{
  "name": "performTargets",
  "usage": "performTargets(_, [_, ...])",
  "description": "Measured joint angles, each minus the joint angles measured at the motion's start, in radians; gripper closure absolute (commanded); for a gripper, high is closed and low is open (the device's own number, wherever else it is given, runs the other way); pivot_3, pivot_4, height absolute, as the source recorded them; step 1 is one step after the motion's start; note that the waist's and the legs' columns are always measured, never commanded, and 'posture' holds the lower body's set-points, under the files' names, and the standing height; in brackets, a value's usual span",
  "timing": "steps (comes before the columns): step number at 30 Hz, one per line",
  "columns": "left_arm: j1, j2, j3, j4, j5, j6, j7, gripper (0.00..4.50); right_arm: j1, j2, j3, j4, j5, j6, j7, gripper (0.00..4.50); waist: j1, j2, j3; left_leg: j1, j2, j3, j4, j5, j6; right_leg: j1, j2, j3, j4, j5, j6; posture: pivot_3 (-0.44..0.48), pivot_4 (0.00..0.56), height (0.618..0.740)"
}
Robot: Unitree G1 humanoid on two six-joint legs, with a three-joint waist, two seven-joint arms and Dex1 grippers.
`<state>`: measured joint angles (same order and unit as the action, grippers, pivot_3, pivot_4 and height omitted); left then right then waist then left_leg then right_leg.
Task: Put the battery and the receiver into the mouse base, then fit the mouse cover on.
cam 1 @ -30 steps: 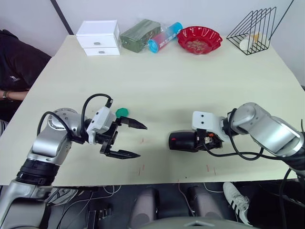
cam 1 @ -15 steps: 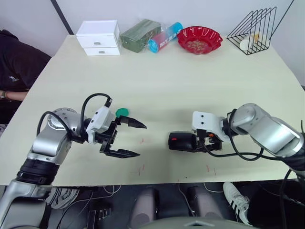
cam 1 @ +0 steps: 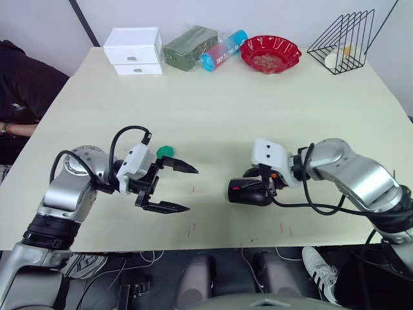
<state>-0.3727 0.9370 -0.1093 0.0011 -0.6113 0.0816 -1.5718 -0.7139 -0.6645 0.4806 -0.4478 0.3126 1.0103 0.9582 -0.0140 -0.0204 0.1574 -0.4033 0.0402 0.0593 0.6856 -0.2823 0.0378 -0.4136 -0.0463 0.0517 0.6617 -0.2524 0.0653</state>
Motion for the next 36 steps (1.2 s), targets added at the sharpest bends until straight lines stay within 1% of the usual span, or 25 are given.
performTargets(4, [0.01, 0.0, 0.001, -0.001, 0.0, 0.001, 0.0, 0.0, -0.013, 0.043, 0.053, 0.037, -0.026, -0.013, -0.021, 2.92, -0.001, 0.0, 0.0, 0.0, 0.0, 0.0, 0.0, 0.0, 0.0, 0.0, 0.0, 0.0, 0.0, 0.0, 0.0, 0.0, 0.15, 0.74])
performTargets(16, [0.027, 0.0, 0.014, -0.011, 0.0, 0.009, -0.001, 0.0, -0.019, 0.119, 0.103, 0.114, -0.072, -0.033, -0.063, 2.92, -0.001, 0.0, 0.0, -0.001, 0.0, -0.001, 0.0, 0.0, 0.0, 0.0, 0.0, -0.001, 0.0, 0.0, 0.0, 0.0, 0.15, 0.74])
performTargets(17, [0.03, 0.0, 0.017, -0.013, 0.0, 0.012, -0.001, 0.0, -0.013, 0.113, 0.129, 0.127, -0.086, -0.033, -0.065, 2.92, -0.001, 0.0, 0.0, -0.001, 0.0, -0.001, 0.0, 0.0, 0.0, 0.0, 0.0, -0.001, 0.0, 0.0, 0.0, 0.0, 0.15, 0.74])
performTargets(25, [0.032, 0.0, 0.02, -0.02, 0.0, 0.02, -0.002, 0.0, -0.017, 0.088, 0.15, 0.112, -0.096, -0.005, -0.054, 2.92, 0.009, -0.001, -0.001, -0.001, -0.001, -0.002, 0.001, 0.0, 0.0, 0.001, -0.001, -0.003, -0.001, 0.0, 0.0, 0.0, 0.15, 0.74])
performTargets(30, [0.032, 0.0, 0.02, -0.02, 0.0, 0.021, -0.002, 0.0, -0.005, 0.094, 0.128, 0.115, -0.094, -0.016, -0.054, 2.92, 0.011, -0.002, -0.001, -0.001, -0.001, -0.003, 0.001, 0.0, 0.0, 0.001, -0.001, -0.004, -0.001, 0.0, 0.0, 0.0, 0.15, 0.74])
performTargets(31, [0.032, 0.0, 0.02, -0.02, 0.0, 0.021, -0.002, 0.0, 0.007, 0.107, 0.111, 0.12, -0.09, -0.022, -0.056, 2.92, 0.009, -0.002, -0.001, -0.001, -0.001, -0.003, 0.001, 0.0, 0.0, 0.001, -0.001, -0.004, 0.0, 0.0, 0.0, 0.0, 0.15, 0.74])
performTargets(32, [0.032, 0.0, 0.02, -0.021, 0.0, 0.021, -0.002, 0.0, 0.054, 0.127, 0.056, 0.131, -0.06, -0.059, -0.056, 2.92, 0.005, -0.002, -0.001, -0.002, -0.001, -0.003, 0.001, 0.0, 0.0, 0.001, -0.001, -0.004, 0.0, 0.0, 0.0, 0.0, 0.15, 0.74])
performTargets(35, [0.031, 0.0, 0.02, -0.021, 0.0, 0.021, -0.002, 0.0, 0.068, 0.135, 0.029, 0.132, -0.04, -0.059, -0.057, 2.92, 0.002, -0.002, -0.001, -0.002, -0.001, -0.003, 0.001, 0.0, 0.0, 0.001, -0.001, -0.005, 0.0, 0.0, 0.0, 0.0, 0.15, 0.74])
performTargets(36, [0.029, 0.0, 0.02, -0.022, -0.001, 0.021, -0.002, 0.0, 0.093, 0.145, -0.02, 0.129, -0.013, -0.067, -0.057, 2.92, 0.002, -0.002, -0.001, -0.003, -0.001, -0.005, 0.001, 0.0, 0.0, 0.0, -0.001, -0.005, 0.0, 0.0, 0.0, 0.0, 0.15, 0.74])
